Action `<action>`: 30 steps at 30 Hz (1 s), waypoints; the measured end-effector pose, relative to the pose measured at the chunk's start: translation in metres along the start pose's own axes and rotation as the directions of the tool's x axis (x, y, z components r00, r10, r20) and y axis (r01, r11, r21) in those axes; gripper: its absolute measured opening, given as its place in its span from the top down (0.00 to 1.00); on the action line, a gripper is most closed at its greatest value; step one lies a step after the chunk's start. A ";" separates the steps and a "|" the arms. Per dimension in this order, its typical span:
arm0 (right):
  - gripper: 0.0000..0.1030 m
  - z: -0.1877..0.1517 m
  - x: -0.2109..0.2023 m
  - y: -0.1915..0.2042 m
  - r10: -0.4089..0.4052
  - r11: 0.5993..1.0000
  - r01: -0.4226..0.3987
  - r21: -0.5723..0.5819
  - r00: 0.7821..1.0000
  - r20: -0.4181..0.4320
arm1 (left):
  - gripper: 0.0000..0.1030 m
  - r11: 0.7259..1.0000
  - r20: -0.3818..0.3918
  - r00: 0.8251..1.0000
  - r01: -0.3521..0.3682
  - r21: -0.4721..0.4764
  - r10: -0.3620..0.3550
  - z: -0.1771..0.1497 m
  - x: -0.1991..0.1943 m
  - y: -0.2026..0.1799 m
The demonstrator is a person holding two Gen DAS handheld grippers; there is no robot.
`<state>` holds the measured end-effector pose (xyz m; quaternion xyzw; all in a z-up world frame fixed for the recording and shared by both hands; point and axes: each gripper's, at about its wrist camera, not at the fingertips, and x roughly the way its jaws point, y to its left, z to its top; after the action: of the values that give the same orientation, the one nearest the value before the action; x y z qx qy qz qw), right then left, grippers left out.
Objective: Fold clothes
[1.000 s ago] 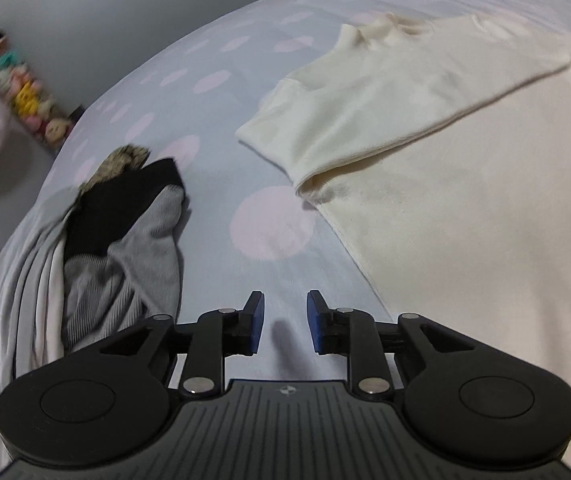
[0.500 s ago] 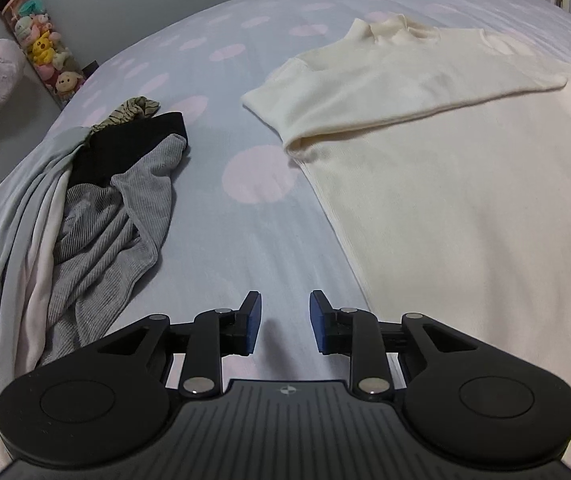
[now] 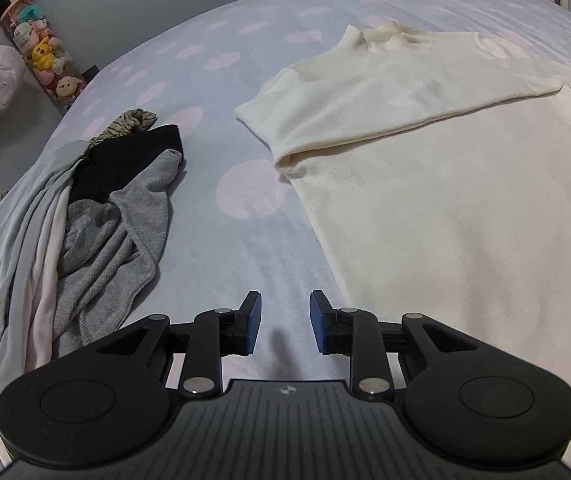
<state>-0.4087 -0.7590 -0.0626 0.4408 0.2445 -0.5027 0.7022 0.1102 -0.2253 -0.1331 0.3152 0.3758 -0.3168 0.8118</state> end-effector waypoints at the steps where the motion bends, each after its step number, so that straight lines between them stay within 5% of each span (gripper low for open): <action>1: 0.68 -0.001 0.000 0.000 0.008 1.000 -0.008 0.009 1.000 0.001 | 0.76 1.000 -0.001 1.000 0.004 0.006 -0.004 0.001 0.001 -0.002; 2: 0.85 -0.001 0.000 0.000 0.022 1.000 -0.021 0.014 1.000 -0.005 | 0.76 1.000 -0.002 1.000 0.006 0.011 -0.006 0.001 0.001 -0.004; 3: 0.87 0.000 -0.001 0.001 0.034 0.999 -0.034 0.019 0.999 -0.008 | 0.76 1.000 -0.001 1.000 0.008 0.015 -0.008 0.002 0.002 -0.005; 13: 0.88 0.011 -0.046 0.054 0.121 0.992 -0.119 -0.028 0.988 0.092 | 0.71 0.998 -0.004 1.000 0.018 -0.053 -0.019 0.006 -0.003 -0.011; 22: 0.88 0.007 -0.090 0.191 0.224 0.953 -0.187 -0.238 0.965 0.138 | 0.70 0.976 -0.002 0.999 0.047 -0.211 -0.049 -0.012 -0.007 -0.004; 30: 0.88 -0.033 -0.127 0.346 0.383 0.841 -0.308 -0.444 0.919 0.088 | 0.65 0.967 0.010 0.999 0.034 -0.251 -0.033 -0.032 -0.014 0.017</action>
<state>-0.1341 -0.6317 0.1501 0.2699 0.2013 -0.3390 0.8785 0.1027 -0.1870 -0.1336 0.2025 0.4158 -0.2814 0.8408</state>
